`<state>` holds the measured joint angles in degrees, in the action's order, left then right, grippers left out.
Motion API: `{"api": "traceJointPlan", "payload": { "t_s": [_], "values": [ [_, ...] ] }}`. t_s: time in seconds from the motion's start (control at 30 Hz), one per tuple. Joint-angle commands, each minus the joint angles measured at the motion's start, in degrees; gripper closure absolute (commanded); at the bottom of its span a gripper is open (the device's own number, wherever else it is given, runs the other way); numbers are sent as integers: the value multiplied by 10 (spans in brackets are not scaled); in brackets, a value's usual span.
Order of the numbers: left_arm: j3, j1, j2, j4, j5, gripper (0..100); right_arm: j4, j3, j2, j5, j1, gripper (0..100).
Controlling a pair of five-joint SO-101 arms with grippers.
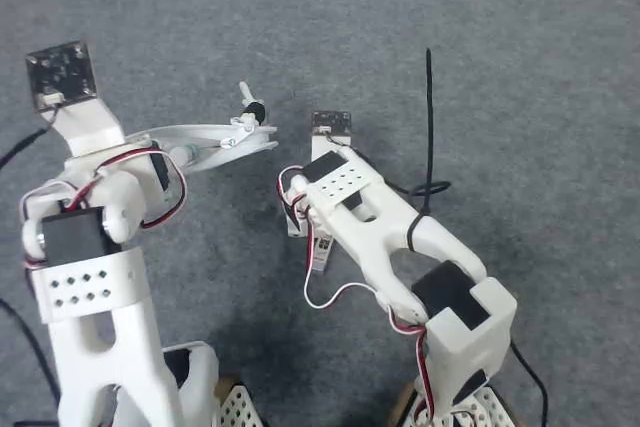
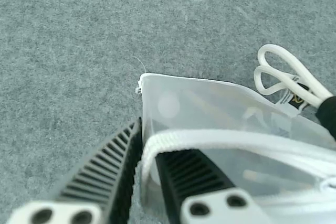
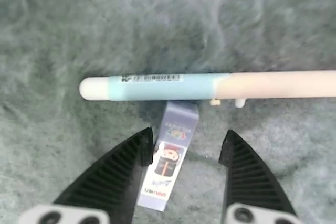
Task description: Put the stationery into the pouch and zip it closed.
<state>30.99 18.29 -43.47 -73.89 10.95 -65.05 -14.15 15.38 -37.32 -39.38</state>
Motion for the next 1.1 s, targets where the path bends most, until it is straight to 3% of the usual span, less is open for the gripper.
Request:
{"api": "traceJointPlan", "payload": {
  "t_s": [0.0,0.43,0.6,1.07],
  "values": [
    [-3,5,0,16,-5,989,-8,29,-3,-7,-6,801],
    [-3,5,0,16,-5,989,-14,27,-2,-7,-7,808],
    [-3,5,0,16,-5,989,-8,30,-3,-7,-7,992],
    [-2,5,0,16,-5,989,-51,31,-72,-4,-7,992]
  ]
}}
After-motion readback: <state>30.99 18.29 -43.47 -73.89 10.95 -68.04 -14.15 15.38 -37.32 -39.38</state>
